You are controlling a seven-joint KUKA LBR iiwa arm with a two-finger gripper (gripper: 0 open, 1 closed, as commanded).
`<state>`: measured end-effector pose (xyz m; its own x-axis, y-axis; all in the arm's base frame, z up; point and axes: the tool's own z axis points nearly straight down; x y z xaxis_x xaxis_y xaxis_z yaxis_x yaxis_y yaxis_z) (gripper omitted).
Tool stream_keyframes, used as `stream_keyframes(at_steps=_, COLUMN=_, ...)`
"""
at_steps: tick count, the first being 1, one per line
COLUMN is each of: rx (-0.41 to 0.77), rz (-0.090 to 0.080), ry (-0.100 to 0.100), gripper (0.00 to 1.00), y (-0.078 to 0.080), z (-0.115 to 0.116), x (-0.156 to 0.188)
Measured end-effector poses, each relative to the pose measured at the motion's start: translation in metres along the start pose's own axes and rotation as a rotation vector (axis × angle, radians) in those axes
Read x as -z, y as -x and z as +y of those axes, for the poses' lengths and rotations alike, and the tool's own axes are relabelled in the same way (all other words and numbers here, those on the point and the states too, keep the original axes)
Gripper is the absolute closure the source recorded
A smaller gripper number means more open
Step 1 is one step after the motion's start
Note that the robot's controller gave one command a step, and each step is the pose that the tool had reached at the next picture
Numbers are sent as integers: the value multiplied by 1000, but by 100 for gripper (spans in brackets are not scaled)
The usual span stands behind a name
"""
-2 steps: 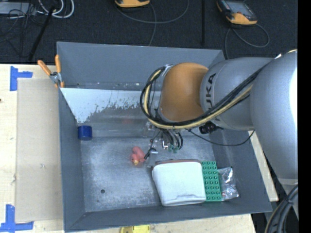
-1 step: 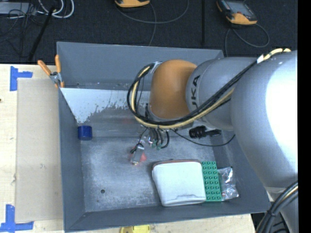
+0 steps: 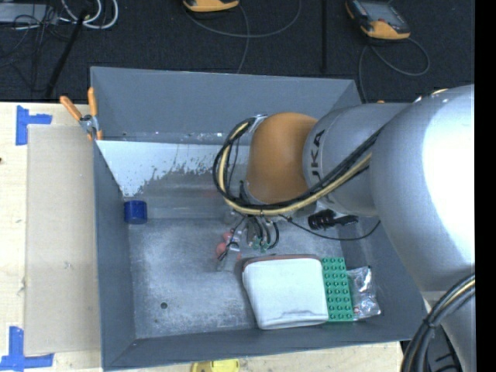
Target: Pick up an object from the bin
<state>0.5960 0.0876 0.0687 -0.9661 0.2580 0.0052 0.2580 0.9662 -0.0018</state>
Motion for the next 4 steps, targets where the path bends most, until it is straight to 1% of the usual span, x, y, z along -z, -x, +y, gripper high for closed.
stream_keyframes(at_steps=1, rx=-3, rz=2, ry=1, gripper=0, y=0, z=0, x=0)
stream_keyframes(at_steps=2, rx=-5, rz=2, ry=0, gripper=100, y=0, z=-1, x=-1)
stream_keyframes(at_steps=4, rx=-12, rz=-5, ry=2, gripper=100, y=0, z=-2, x=12)
